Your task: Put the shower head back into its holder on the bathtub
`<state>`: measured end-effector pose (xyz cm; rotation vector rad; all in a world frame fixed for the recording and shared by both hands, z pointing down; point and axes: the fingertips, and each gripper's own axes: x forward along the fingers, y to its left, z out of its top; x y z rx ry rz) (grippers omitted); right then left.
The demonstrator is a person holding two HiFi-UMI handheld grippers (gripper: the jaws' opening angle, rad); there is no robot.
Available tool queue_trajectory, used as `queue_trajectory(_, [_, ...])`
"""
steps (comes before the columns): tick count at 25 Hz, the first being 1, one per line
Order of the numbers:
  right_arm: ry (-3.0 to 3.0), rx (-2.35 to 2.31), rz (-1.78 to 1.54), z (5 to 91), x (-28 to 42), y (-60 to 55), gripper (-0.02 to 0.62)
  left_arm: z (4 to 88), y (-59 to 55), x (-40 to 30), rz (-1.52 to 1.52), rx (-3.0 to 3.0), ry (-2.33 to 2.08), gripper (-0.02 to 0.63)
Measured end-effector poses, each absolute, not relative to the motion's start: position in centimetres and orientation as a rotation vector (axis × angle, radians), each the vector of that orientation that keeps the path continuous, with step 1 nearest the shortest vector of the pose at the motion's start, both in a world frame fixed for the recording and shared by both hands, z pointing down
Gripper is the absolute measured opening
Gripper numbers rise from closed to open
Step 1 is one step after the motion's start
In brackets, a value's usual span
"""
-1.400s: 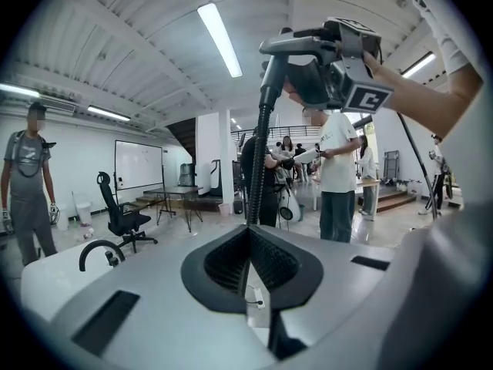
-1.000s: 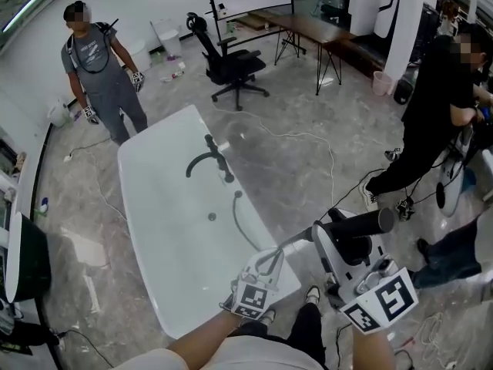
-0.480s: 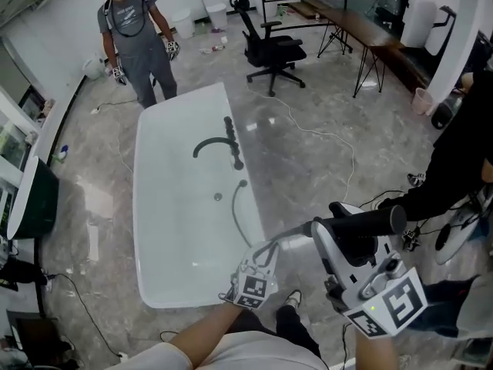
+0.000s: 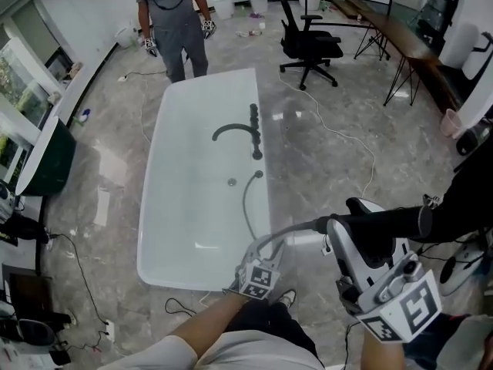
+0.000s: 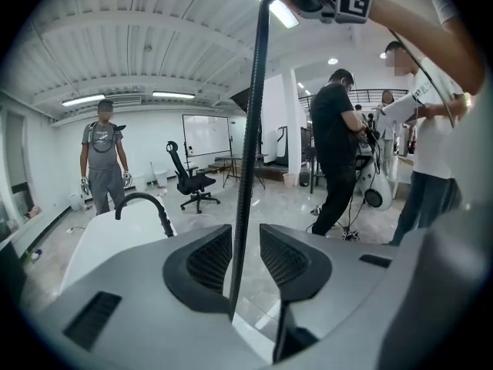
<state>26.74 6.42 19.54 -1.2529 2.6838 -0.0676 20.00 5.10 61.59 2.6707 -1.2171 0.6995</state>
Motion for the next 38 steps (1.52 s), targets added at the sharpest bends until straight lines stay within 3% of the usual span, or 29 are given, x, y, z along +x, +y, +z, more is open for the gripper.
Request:
queue_trajectory(28, [2.707,-1.27,-0.05,19.7,22.9,1.2,0.132,77.8,0.2,15.6,0.978,2.472,-1.07,0.074])
queue_trajectory(38, [2.713,-1.306,-0.061,21.5,22.3,0.3,0.132,75.9,-2.4,13.2,0.851,2.368,-1.157,0.06])
